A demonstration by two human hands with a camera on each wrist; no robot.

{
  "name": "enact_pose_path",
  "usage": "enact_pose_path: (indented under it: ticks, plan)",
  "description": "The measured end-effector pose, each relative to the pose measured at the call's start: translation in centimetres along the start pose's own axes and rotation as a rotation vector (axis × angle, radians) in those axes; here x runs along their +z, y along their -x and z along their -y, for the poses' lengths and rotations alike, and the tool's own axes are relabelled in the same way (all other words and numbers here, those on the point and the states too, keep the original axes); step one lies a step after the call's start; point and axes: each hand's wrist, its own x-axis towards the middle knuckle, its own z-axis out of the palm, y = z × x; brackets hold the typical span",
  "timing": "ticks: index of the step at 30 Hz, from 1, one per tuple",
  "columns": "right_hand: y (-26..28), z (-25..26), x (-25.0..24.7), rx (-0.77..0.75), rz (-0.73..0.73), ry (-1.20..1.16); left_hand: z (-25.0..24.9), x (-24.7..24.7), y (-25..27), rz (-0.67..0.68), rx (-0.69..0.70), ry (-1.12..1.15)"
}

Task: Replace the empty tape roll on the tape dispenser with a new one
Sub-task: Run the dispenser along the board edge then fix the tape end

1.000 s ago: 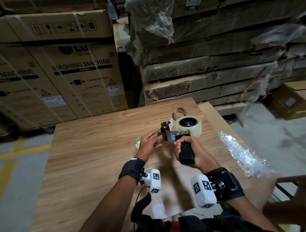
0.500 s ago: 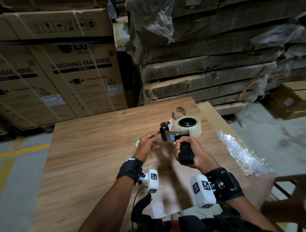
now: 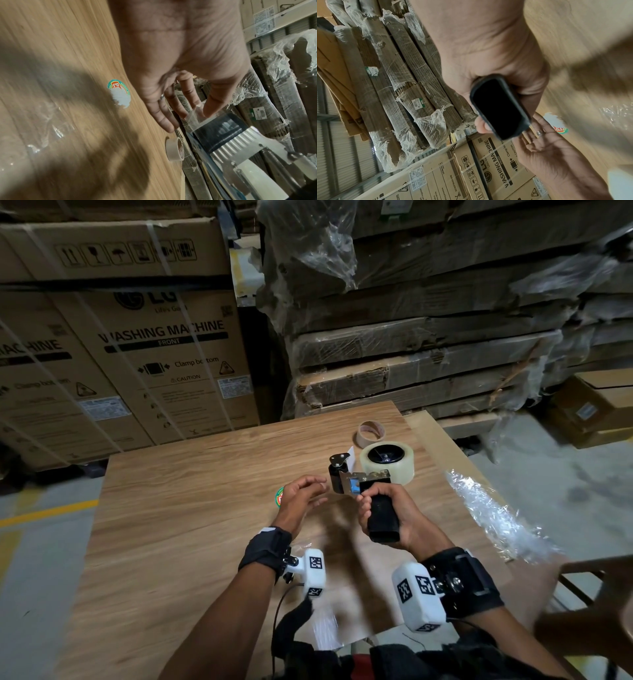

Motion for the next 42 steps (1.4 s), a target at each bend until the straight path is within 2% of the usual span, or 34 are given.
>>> enact_pose_path:
  ticks: [8,14,24,37,42]
  plan:
    - [0.1,-0.4,0.1,-0.013,-0.008,0.001,0.0,0.0,0.2,-0.009,0.06,0.159]
    - [-0.1,-0.5,-0.1,-0.016,-0.014,-0.018,0.1,-0.2,0.1,-0.035,0.035,0.113]
    - [0.2,-0.6,0.2,-0.016,-0.018,-0.021,0.7,0.6,-0.1,-0.167,0.154,-0.076]
    - [0.2,-0.7,0.6,-0.021,-0.031,-0.002,1.0,1.4,0.1,-0.103,0.199,-0.189]
    - [0.2,-0.8,0.6,-0.056,-0.058,0.011,1.4,1.5,0.6,-0.015,0.312,-0.374]
